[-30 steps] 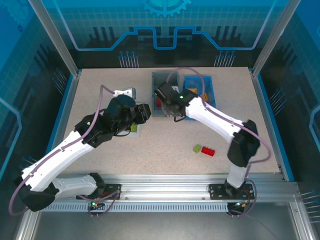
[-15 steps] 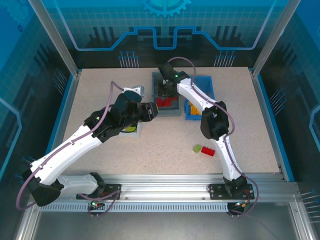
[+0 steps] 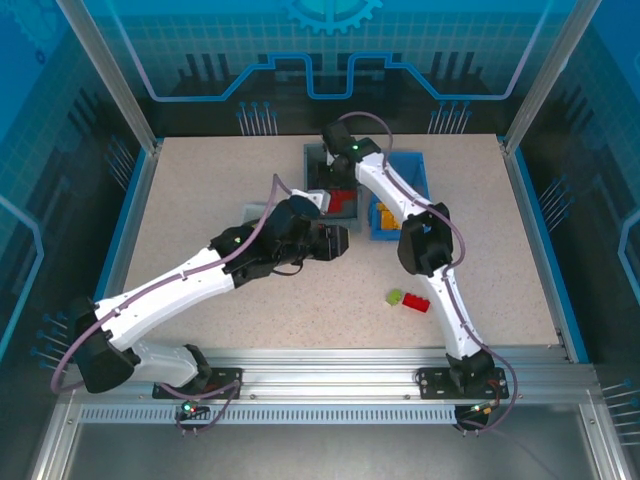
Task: Sort the legos into containers by color
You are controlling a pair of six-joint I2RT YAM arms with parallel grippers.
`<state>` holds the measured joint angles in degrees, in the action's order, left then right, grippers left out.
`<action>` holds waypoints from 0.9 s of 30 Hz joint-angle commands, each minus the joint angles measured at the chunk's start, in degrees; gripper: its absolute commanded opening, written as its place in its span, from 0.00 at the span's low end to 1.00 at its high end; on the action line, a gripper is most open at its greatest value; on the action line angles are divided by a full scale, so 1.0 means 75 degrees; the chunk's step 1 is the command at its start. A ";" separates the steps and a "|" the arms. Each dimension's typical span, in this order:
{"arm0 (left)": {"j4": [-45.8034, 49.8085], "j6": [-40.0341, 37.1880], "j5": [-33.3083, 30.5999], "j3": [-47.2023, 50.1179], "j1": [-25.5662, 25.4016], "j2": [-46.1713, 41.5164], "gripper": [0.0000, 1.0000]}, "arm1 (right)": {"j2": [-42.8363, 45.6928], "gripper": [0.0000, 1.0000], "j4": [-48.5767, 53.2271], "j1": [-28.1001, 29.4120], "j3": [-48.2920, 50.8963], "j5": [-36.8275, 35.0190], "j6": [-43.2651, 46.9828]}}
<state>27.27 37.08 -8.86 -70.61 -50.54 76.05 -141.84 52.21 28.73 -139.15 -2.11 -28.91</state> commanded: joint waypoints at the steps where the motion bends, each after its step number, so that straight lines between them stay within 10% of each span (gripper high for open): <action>1: -0.0390 -0.0473 0.0378 0.0355 -0.0274 0.0052 0.46 | 0.1389 0.48 0.0040 0.0141 0.0220 -0.0408 0.0003; 7: -0.0655 -0.1287 0.1366 0.0674 -0.0572 0.0831 0.53 | 0.3622 0.46 0.0089 0.0224 0.1643 -0.1275 -0.0135; 18: -0.0661 -0.2631 0.1259 -0.0785 -0.1469 0.3941 0.62 | 1.0727 0.52 -0.0125 0.0588 0.8732 -0.1604 -0.1274; 27: -0.0662 -0.2960 0.1130 -0.1588 -0.1567 0.5286 0.65 | 1.4007 0.52 0.2534 0.0769 1.0083 -0.1763 -0.2749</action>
<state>22.33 17.34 0.27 -80.42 -61.89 113.69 -38.52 64.27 33.78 -64.31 -14.00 -44.88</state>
